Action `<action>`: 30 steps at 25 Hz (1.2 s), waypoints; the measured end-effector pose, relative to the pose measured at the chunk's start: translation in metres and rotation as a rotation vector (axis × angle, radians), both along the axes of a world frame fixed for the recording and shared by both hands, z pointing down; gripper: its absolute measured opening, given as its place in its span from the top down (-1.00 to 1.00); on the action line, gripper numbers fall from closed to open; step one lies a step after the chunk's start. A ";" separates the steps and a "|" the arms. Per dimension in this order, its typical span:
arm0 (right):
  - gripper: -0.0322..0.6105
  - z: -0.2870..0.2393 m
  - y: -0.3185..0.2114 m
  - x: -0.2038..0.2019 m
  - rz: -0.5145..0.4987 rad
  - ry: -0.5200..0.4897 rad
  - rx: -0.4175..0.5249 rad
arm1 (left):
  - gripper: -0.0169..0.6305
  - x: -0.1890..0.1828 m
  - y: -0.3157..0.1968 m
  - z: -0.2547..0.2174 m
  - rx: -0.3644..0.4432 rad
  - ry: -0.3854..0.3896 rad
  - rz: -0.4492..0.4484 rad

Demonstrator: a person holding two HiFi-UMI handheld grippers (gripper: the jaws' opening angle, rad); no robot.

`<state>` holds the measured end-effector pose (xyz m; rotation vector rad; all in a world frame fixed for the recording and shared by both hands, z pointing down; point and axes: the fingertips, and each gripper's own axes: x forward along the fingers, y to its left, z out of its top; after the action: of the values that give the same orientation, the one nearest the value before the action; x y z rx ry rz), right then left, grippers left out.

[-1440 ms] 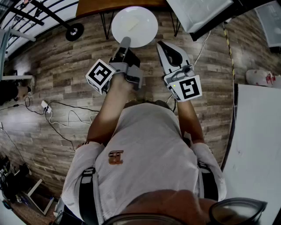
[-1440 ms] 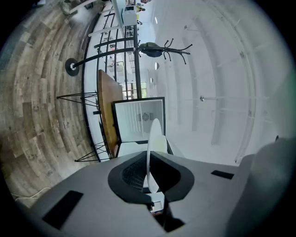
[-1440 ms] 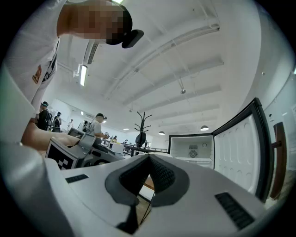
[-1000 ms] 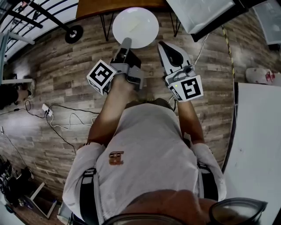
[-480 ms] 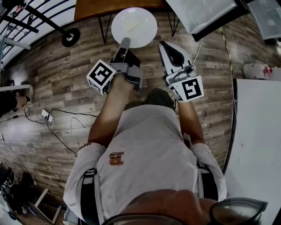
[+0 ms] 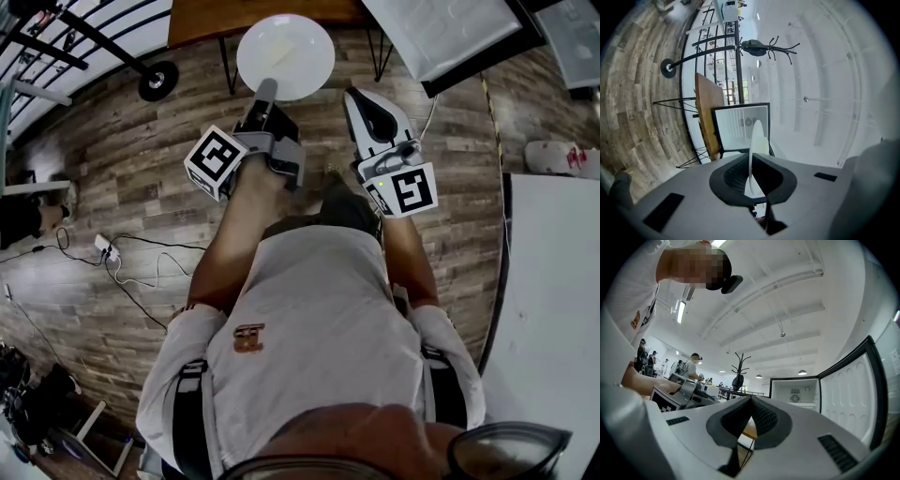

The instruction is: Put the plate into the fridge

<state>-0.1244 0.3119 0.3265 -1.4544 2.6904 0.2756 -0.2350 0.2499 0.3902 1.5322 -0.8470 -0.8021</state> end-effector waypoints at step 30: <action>0.80 -0.011 -0.312 0.119 -0.066 0.007 0.076 | 0.87 0.128 -0.298 -0.003 -0.005 -0.030 -0.077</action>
<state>-0.0056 -0.0003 0.3153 -1.3442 2.6950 0.3751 -0.1074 -0.0485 0.3869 1.5177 -0.9344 -0.8341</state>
